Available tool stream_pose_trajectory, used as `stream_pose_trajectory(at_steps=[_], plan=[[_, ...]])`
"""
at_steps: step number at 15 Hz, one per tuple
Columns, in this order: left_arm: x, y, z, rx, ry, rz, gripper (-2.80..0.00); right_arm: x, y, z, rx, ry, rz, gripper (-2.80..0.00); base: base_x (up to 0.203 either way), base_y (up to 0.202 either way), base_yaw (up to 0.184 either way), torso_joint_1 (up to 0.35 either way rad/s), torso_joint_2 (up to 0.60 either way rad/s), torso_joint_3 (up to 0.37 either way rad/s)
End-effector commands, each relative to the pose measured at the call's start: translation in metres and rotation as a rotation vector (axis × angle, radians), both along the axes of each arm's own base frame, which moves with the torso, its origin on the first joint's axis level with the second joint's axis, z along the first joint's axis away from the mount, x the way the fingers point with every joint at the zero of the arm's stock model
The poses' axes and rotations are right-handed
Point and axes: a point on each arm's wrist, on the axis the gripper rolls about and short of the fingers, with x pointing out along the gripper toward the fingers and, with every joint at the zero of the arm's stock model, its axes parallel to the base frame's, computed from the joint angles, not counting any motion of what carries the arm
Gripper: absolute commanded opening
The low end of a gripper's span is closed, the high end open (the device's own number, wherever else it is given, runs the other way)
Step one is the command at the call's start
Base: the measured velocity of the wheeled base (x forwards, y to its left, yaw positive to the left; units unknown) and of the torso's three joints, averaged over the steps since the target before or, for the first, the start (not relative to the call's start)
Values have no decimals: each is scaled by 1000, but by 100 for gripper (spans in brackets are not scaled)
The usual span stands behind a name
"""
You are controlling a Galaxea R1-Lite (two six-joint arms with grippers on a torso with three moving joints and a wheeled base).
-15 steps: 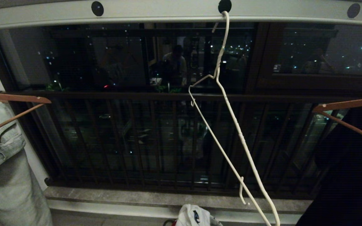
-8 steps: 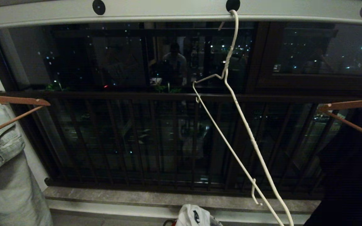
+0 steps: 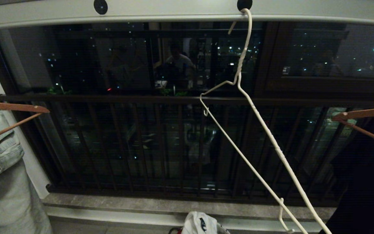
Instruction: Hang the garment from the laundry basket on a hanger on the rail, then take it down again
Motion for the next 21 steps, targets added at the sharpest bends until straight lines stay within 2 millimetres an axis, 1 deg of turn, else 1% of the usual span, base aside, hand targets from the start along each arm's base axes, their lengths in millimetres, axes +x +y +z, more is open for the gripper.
stream_pose_trajectory(at_steps=[1,13,21], plan=[[0,0,0,0,1,1,-280,0,0,0,-1,1,0,-280,0,0,0,0,0,0],[0,0,0,0,1,1,-280,0,0,0,-2,1,0,-280,0,0,0,0,0,0],[0,0,0,0,1,1,-280,0,0,0,36,1,-15,-280,0,0,0,0,0,0]])
